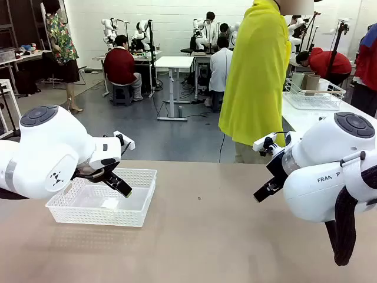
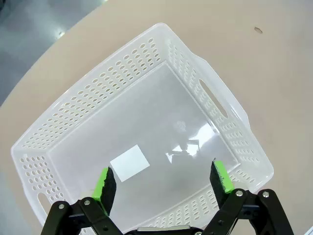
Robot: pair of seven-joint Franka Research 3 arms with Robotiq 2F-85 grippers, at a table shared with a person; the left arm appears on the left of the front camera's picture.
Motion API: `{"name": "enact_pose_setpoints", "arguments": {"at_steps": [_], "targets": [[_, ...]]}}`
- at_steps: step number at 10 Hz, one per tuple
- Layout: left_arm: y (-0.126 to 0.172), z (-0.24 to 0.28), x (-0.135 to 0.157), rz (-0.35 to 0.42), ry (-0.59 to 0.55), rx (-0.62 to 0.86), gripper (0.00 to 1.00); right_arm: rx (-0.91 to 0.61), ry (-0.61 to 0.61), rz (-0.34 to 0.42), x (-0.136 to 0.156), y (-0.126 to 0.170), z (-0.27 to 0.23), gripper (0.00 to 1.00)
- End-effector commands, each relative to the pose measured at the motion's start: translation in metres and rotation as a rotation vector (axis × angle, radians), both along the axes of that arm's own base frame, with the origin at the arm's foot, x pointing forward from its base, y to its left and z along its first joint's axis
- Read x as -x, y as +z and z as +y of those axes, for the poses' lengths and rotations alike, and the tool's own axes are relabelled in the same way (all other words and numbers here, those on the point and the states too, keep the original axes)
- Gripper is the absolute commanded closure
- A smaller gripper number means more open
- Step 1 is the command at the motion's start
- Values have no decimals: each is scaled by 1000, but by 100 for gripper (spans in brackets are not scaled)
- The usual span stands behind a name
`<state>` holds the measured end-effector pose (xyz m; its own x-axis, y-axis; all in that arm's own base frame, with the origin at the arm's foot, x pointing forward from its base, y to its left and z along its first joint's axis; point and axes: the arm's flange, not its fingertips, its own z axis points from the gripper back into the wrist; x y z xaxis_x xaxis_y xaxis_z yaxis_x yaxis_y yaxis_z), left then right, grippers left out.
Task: Clean and organize the cups into the basket.
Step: Pick up the Organizing basket and move it to the center of the table, then pick up the Reusable plastic cup from the right side of the table and place it inside the Organizing basket.
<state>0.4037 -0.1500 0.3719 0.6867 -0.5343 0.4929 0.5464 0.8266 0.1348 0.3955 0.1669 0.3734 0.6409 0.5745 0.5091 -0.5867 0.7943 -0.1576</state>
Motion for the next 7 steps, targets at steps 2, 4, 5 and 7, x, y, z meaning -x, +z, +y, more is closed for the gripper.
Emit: {"name": "enact_pose_setpoints", "arguments": {"at_steps": [2, 4, 5, 7], "targets": [[0, 0, 0, 0, 0, 0, 0, 0, 0, 0, 0, 0, 0, 0], [0, 0, 0, 0, 0, 0, 0, 0, 0, 0, 0, 0, 0, 0], [0, 0, 0, 0, 0, 0, 0, 0, 0, 0, 0, 0, 0, 0], [0, 0, 0, 0, 0, 0, 0, 0, 0, 0, 0, 0, 0, 0]]}}
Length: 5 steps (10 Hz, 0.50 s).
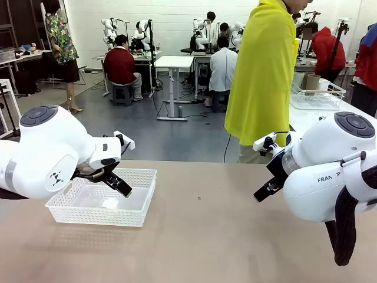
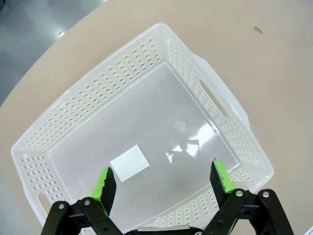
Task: Clean and organize the cups into the basket.
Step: Pick up the Organizing basket and move it to the center of the table, then pick up the Reusable plastic cup from the right side of the table and place it inside the Organizing basket.
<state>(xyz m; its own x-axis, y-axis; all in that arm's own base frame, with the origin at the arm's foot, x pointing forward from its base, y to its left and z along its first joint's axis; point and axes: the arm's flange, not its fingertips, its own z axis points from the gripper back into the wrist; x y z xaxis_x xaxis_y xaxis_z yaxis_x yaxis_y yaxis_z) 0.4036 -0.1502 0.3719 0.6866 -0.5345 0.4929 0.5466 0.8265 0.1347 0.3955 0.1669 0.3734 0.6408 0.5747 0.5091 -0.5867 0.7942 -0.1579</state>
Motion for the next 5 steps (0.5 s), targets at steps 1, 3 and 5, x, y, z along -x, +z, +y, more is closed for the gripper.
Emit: {"name": "enact_pose_setpoints", "arguments": {"at_steps": [1, 3, 5], "targets": [[0, 0, 0, 0, 0, 0, 0, 0, 0, 0, 0, 0, 0, 0], [0, 0, 0, 0, 0, 0, 0, 0, 0, 0, 0, 0, 0, 0], [0, 0, 0, 0, 0, 0, 0, 0, 0, 0, 0, 0, 0, 0]]}}
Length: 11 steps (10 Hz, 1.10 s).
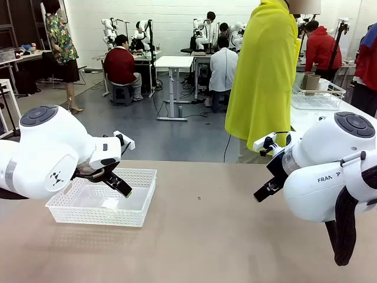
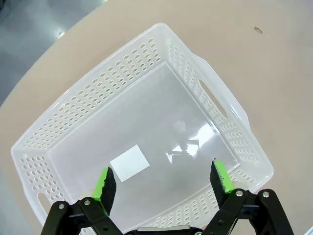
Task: Clean and organize the cups into the basket.
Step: Pick up the Organizing basket and move it to the center of the table, then pick up the Reusable plastic cup from the right side of the table and place it inside the Organizing basket.
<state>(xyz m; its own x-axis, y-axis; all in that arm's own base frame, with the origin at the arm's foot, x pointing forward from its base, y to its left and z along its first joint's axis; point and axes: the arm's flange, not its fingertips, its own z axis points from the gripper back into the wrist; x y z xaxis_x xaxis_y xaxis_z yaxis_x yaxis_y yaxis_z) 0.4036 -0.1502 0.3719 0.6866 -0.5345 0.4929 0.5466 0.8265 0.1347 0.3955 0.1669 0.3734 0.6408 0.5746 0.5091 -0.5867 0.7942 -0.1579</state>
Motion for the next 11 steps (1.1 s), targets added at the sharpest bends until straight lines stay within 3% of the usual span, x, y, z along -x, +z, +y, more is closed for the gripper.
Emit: {"name": "enact_pose_setpoints", "arguments": {"at_steps": [1, 3, 5, 7, 8, 9, 10, 11], "targets": [[0, 0, 0, 0, 0, 0, 0, 0, 0, 0, 0, 0, 0, 0], [67, 15, 57, -3, -74, -37, 0, 31, -12, -54, 73, 52, -26, 0], [112, 40, 108, 24, -109, -55, 0, 75, -13, -15, 140, 81, -48, 0], [122, 55, 150, 20, -140, -73, 0, 115, -15, 20, 186, 84, -55, 0], [119, 55, 156, -3, -116, -81, 0, 121, 0, 10, 196, 84, -57, 0], [108, 52, 156, -177, -38, -205, 0, 92, -3, 6, 86, 143, -23, 0], [171, 37, 112, 23, -111, -74, 0, 92, -3, 6, 86, 143, -23, 0], [171, 37, 112, 23, -111, -74, 0, 92, -3, 6, 86, 143, -23, 0]]}}
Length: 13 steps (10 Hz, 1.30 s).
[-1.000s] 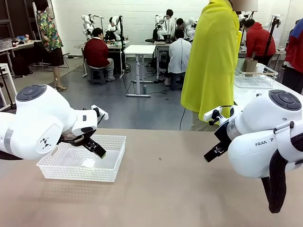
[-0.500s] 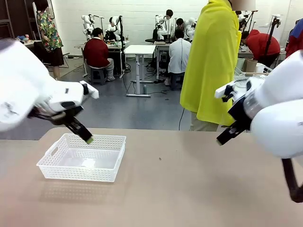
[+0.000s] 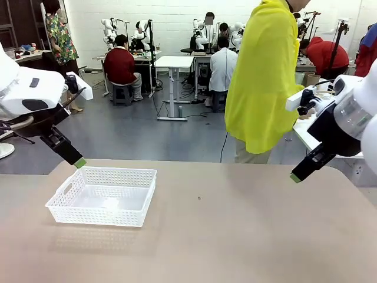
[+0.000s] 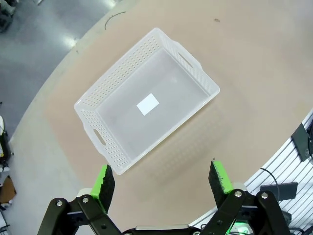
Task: Clean and organize the cups into the basket.
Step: Pick up the Organizing basket and move it to the center of the table, then pick up the Reusable plastic cup from the right side of the table and place it inside the Organizing basket.
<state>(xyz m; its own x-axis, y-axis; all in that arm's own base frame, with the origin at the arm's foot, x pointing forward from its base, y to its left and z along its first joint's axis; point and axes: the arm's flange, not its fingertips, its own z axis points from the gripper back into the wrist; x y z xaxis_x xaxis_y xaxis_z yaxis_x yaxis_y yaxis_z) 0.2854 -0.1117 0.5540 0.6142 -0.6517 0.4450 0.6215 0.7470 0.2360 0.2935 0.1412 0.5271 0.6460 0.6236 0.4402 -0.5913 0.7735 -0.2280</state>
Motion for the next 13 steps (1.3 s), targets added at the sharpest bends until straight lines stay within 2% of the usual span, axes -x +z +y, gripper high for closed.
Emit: {"name": "enact_pose_setpoints", "arguments": {"at_steps": [1, 2, 3, 4, 5, 6, 7, 8, 11, 13], "targets": [[-11, -2, -6, 51, -7, 32, 0, -8, -5, -9, -16, -11, 2, 0], [0, 0, 0, 0, 0, 0, 0, 0, 0, 0, 0, 0, 0, 0], [7, 33, -18, 49, 25, 315, 0, -365, -23, 82, -15, 3, -45, 0], [10, 68, -33, 187, 31, 680, 0, -696, 12, 148, -28, 3, -96, 0], [9, 101, -46, 264, 81, 886, 0, -941, 14, 189, -38, -2, -144, 0], [7, 130, -55, 356, 78, 1054, 0, -1125, -4, 203, -45, -10, -188, 0], [2, 157, -63, 440, 95, 1179, 0, -1238, -25, 229, -48, -20, -217, 0], [-8, 186, -69, 513, 155, 1244, 0, -1323, -32, 295, -49, -31, -239, 0], [-24, 267, -59, 538, 341, 1300, 0, -1436, -113, 380, -35, -58, -306, 0], [-33, 300, -49, 566, 369, 1312, 0, -1367, -149, 449, -16, -67, -336, 0]]}}
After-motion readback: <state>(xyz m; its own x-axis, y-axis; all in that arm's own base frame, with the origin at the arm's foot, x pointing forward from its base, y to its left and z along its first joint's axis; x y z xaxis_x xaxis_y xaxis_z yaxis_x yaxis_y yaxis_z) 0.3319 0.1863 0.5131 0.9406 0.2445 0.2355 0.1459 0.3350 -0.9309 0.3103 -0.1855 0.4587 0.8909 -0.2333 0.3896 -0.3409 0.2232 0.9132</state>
